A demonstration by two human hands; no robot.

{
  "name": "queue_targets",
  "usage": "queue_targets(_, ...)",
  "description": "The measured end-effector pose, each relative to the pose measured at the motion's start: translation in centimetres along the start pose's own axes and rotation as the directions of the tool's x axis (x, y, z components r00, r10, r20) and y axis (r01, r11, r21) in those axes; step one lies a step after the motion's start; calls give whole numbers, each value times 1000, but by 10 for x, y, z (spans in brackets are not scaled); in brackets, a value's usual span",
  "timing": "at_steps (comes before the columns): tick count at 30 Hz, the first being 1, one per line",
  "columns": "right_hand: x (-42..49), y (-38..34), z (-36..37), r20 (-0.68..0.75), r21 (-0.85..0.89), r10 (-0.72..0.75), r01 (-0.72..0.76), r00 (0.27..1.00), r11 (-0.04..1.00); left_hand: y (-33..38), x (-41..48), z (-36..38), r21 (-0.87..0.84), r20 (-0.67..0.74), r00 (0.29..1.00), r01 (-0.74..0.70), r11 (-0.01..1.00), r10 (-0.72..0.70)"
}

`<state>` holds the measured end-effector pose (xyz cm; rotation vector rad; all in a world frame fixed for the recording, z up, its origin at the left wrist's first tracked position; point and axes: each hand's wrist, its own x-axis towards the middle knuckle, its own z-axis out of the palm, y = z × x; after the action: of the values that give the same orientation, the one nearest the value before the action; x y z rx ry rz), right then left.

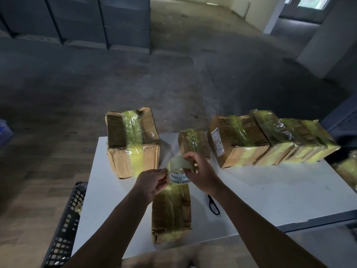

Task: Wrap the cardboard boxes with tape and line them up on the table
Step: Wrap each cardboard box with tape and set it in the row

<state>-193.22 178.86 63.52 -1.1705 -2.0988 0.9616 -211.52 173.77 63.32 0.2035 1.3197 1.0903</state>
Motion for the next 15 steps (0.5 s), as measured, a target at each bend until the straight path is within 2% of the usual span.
queue_targets(3, -2, -1, 0, 41, 8, -2, 2, 999, 1000, 3, 6, -4, 16, 1, 1000, 10, 1000, -10)
queue_targets(9, 3, -13, -14, 174, -153, -176, 203, 969, 967, 5, 9, -7, 127, -10, 1000, 13, 992, -12)
queue_targets(15, 5, -16, -26, 290, -381, -271, 371, 918, 847, 13, 17, -26, 242, 3, 999, -47, 969, 47)
